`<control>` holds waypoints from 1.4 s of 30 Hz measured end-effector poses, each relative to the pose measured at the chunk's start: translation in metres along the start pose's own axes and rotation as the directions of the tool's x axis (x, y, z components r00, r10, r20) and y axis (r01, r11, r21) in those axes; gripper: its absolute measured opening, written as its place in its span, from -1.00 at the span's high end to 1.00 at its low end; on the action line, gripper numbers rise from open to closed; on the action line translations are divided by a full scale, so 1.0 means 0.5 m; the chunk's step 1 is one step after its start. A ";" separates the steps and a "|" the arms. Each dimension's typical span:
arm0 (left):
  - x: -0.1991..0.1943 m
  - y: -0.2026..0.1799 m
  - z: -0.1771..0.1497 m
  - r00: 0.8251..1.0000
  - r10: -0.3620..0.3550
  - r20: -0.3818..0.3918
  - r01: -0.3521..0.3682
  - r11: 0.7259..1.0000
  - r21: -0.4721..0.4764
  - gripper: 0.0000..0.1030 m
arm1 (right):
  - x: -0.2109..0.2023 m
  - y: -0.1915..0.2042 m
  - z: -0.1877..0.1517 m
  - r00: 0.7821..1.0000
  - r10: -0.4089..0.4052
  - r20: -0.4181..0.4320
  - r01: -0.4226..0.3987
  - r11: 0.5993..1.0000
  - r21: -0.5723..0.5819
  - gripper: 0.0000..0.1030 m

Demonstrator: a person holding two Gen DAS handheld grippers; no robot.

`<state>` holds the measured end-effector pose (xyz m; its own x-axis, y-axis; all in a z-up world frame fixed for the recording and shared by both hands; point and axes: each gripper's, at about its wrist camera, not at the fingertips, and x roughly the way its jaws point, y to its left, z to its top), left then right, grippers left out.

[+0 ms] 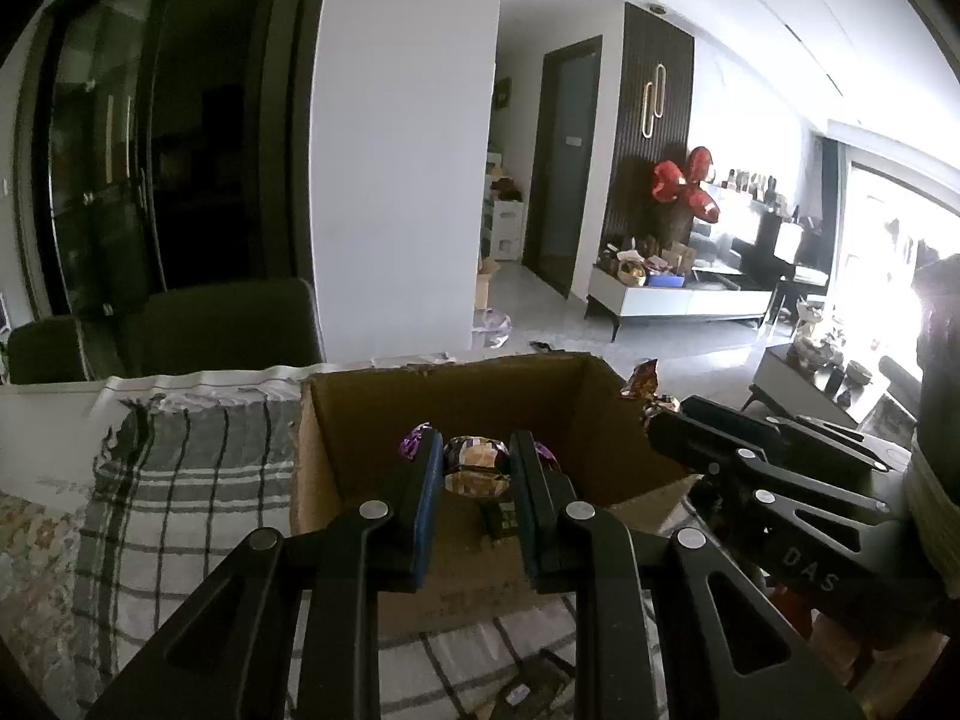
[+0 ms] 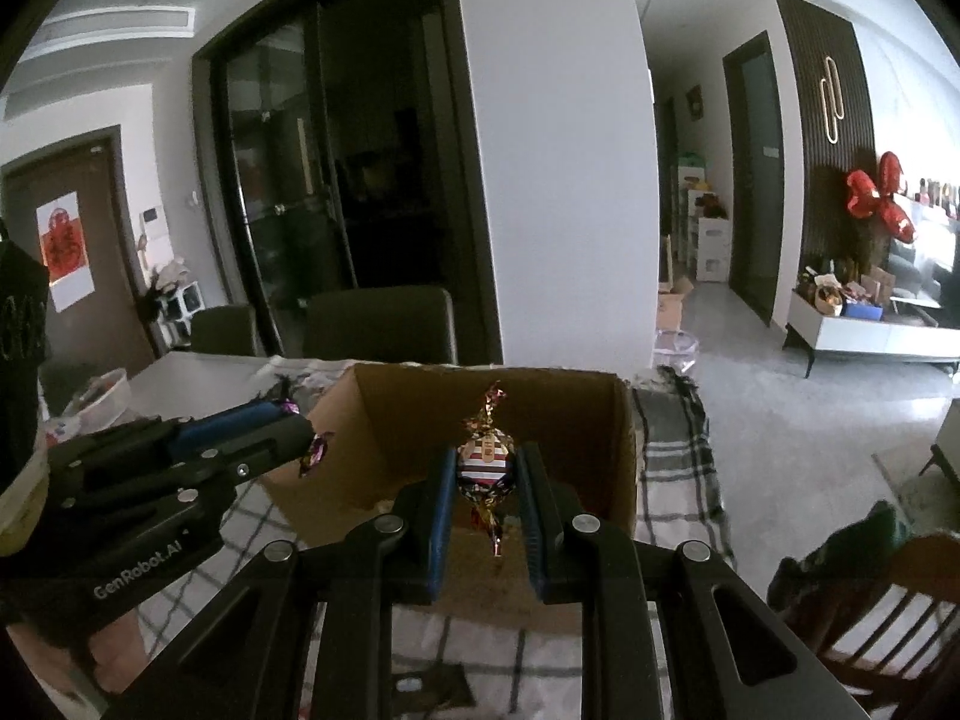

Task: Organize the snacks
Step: 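Carry both chocolates into the cardboard box and open both tools to release, then move both tools back over the table toward the blue-wrapped candy and white sachet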

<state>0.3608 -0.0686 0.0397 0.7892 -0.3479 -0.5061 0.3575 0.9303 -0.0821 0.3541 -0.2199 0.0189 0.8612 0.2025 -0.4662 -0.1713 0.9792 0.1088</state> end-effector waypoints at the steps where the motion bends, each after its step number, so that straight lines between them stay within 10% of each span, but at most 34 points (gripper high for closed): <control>1: 0.006 -0.001 0.001 1.000 0.000 -0.003 0.000 1.000 -0.001 0.55 | 0.008 -0.003 0.001 1.000 -0.003 -0.003 0.003 1.000 0.000 0.58; 10: 0.069 0.009 0.014 1.000 0.014 -0.006 -0.014 1.000 0.011 0.50 | 0.062 -0.012 0.002 0.999 -0.023 -0.037 0.023 1.000 -0.003 0.58; 14: 0.069 0.014 0.011 0.999 0.037 0.000 -0.037 0.999 0.008 0.06 | 0.071 -0.013 0.000 0.997 -0.060 -0.045 0.060 0.998 -0.003 0.32; 42: -0.134 -0.059 -0.070 0.999 0.032 0.029 -0.034 0.997 0.067 -0.27 | -0.117 0.021 -0.065 0.996 -0.094 0.008 0.094 0.995 0.019 0.05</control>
<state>0.2799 -0.0686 0.0461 0.8143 -0.3212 -0.4835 0.3634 0.9316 -0.0069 0.2863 -0.2209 0.0191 0.8773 0.1096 -0.4674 -0.0806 0.9934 0.0817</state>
